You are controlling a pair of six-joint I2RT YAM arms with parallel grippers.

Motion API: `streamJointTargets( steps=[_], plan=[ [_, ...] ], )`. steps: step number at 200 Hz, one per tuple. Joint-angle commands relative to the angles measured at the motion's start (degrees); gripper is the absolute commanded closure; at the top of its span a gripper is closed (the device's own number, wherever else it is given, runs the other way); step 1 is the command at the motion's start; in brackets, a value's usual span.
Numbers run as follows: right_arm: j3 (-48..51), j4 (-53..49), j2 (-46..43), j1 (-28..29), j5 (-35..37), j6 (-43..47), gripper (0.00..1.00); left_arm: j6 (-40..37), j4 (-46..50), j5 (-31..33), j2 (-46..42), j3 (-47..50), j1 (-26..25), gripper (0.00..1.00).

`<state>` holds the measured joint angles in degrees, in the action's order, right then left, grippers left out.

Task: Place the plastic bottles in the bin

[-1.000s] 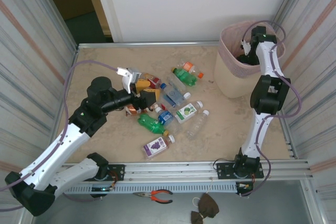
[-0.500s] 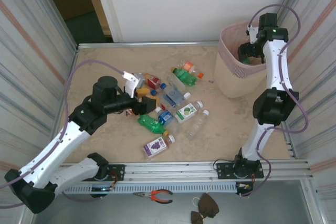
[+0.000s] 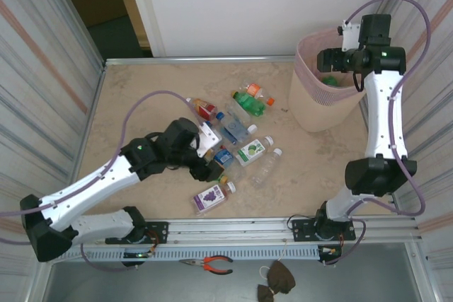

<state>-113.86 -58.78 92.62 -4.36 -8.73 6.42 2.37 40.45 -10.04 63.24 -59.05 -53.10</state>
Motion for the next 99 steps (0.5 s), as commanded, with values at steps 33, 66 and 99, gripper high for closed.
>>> streamJointTargets(
  steps=[33, 66, 99],
  plan=[
    [7.41, 4.99, -8.28, 1.37, -6.38, -3.51, 0.16, 3.08, 12.29, 11.62, 7.62, -1.37, -9.77, 0.24],
    [10.95, 5.46, -10.64, 1.27, -7.00, -3.20, 0.15, 7.89, 16.37, 14.03, 13.16, -0.81, -12.64, 0.21],
    [12.82, 5.37, -11.92, 1.26, -7.44, -2.68, 0.15, 11.77, 17.35, 14.06, 19.00, 0.00, -14.03, 0.17]
  ],
)
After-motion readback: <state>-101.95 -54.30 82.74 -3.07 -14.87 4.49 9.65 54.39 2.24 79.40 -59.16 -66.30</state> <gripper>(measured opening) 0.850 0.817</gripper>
